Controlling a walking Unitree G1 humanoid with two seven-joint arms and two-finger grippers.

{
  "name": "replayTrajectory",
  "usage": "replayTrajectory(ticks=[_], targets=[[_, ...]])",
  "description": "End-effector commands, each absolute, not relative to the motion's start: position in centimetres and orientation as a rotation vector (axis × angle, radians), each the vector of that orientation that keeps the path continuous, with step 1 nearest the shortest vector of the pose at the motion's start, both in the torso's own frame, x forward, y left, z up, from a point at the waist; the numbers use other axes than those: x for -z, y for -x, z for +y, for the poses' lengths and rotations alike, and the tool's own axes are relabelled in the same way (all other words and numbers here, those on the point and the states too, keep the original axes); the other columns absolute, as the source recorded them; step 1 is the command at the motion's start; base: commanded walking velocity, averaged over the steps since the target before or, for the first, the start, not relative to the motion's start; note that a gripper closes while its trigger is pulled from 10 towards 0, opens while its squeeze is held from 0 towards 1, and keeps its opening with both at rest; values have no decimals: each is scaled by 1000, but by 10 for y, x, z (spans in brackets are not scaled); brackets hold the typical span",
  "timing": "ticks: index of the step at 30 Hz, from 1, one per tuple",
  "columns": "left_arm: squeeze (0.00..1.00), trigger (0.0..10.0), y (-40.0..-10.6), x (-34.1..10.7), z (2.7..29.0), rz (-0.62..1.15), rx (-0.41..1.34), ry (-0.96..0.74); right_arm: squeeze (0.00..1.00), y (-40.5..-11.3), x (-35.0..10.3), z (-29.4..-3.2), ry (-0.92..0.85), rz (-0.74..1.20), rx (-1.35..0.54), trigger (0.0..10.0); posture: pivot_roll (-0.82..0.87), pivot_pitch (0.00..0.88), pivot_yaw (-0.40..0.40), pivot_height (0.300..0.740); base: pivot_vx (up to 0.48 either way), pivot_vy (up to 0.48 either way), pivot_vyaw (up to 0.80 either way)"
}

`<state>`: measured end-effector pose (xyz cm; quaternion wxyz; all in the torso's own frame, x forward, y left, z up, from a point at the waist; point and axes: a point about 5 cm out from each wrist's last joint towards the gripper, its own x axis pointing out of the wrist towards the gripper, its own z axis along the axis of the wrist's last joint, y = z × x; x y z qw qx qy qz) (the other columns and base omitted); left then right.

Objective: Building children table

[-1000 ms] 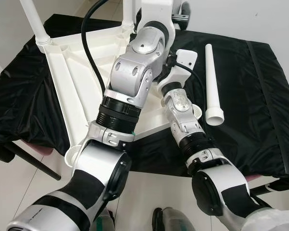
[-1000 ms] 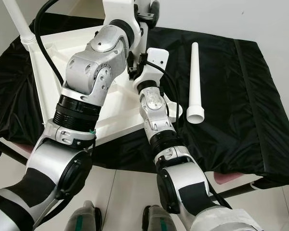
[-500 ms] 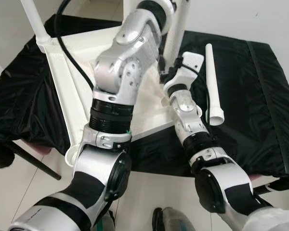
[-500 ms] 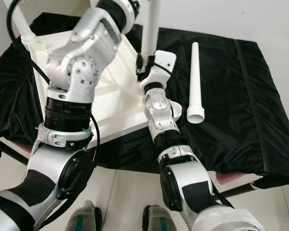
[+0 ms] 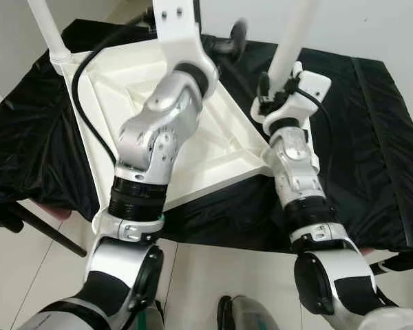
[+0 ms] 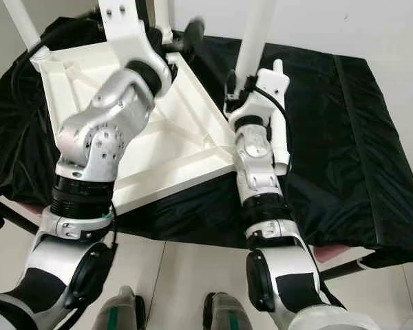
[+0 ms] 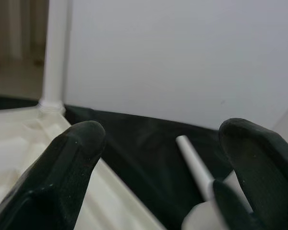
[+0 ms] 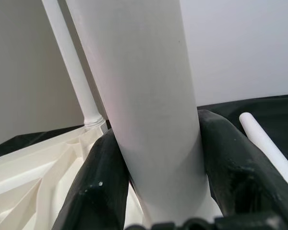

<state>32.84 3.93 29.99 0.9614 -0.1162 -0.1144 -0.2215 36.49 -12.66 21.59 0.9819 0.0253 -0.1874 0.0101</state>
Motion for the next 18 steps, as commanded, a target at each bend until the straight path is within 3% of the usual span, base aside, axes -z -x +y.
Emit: replayTrajectory(ticks=[1,8,18], targets=[[0,10000,-320,-273,25,-193,697,98,0,-358,-219,-130,-46,-384,-41,10000,-38,66,-4,740,0,0,0],[0,10000,-312,-237,24,-95,721,10,0,-341,-211,-137,-55,-355,-21,10000,-42,69,-1,740,0,0,0],[0,10000,-308,-220,27,-80,704,-75,0,-322,-207,-142,-89,-296,-11,10000,-40,63,-5,740,0,0,0]])
